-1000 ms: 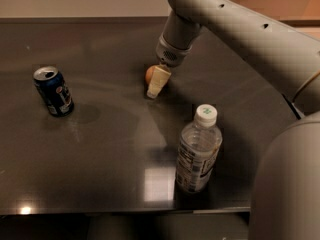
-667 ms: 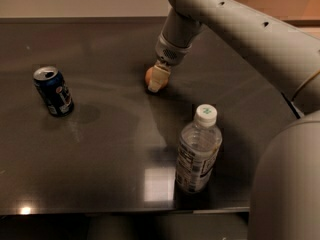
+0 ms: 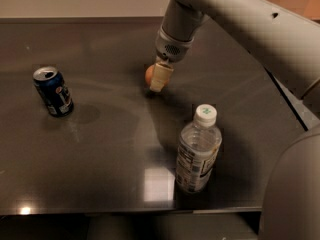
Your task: Move orange near blue plastic bottle
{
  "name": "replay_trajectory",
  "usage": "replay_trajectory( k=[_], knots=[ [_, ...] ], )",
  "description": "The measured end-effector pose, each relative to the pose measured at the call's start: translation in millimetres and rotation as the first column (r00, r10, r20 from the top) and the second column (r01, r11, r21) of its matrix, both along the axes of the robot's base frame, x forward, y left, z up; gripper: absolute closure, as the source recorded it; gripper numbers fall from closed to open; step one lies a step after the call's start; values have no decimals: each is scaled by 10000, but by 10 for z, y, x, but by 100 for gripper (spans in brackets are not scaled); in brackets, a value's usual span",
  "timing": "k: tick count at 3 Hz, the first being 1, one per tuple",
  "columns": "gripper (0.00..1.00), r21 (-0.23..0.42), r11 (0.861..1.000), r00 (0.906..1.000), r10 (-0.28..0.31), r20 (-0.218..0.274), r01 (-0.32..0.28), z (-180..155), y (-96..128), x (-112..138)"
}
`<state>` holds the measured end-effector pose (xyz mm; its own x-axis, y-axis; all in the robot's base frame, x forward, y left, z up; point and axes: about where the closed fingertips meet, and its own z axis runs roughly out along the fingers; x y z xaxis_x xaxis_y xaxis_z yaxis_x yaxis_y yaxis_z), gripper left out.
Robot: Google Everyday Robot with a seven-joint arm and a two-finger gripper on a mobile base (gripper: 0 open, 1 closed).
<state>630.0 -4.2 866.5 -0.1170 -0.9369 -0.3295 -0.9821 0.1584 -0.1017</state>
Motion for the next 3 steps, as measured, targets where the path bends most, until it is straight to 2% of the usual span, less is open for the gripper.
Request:
replay_trajectory(
  k=[1, 3],
  knots=[
    [100, -334, 9976, 9980, 607, -180, -613, 126, -183, -302],
    [100, -497, 9945, 9953, 910, -321, -925, 376, -734, -911]
  ],
)
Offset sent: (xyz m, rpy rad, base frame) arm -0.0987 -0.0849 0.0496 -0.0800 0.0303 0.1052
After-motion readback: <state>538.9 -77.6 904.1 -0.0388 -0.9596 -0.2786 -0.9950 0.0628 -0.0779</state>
